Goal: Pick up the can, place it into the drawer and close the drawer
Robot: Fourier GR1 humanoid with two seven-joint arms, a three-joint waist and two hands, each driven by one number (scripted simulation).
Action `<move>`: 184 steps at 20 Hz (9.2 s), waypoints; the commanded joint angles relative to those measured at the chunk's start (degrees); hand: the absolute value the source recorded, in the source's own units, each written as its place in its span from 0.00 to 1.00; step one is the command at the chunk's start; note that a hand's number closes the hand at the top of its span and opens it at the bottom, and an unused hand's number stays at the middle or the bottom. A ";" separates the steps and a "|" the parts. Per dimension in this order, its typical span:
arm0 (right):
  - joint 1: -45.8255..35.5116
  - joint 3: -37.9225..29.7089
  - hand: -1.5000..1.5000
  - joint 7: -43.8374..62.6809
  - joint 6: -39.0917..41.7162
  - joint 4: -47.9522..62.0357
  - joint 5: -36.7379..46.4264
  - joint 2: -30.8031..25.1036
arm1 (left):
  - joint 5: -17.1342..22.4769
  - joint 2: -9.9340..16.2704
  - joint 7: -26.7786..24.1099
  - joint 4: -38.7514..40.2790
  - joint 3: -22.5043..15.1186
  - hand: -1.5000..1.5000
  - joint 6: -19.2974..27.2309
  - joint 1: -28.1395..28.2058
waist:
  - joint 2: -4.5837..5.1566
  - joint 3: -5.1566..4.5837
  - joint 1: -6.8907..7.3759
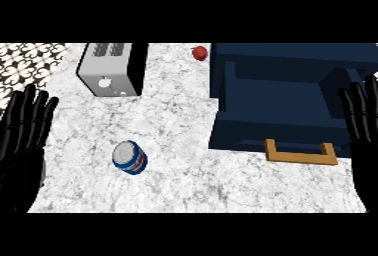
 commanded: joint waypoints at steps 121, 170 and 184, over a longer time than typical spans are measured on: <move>10.35 -12.54 0.00 6.57 10.10 0.73 -3.30 3.51 | -5.61 -4.03 -24.82 68.42 4.16 0.00 -8.40 -16.58 | 0.91 1.08 -3.50; 19.57 -14.08 0.00 5.69 11.67 -8.50 -7.26 4.71 | -1.53 -7.73 11.44 44.25 -4.61 1.00 15.84 -44.72 | 0.89 1.10 -4.22; 15.71 -13.10 0.00 9.12 9.98 -8.21 -5.66 4.14 | 3.34 -7.73 16.45 59.75 -12.58 1.00 29.22 -68.02 | 1.02 1.09 -4.73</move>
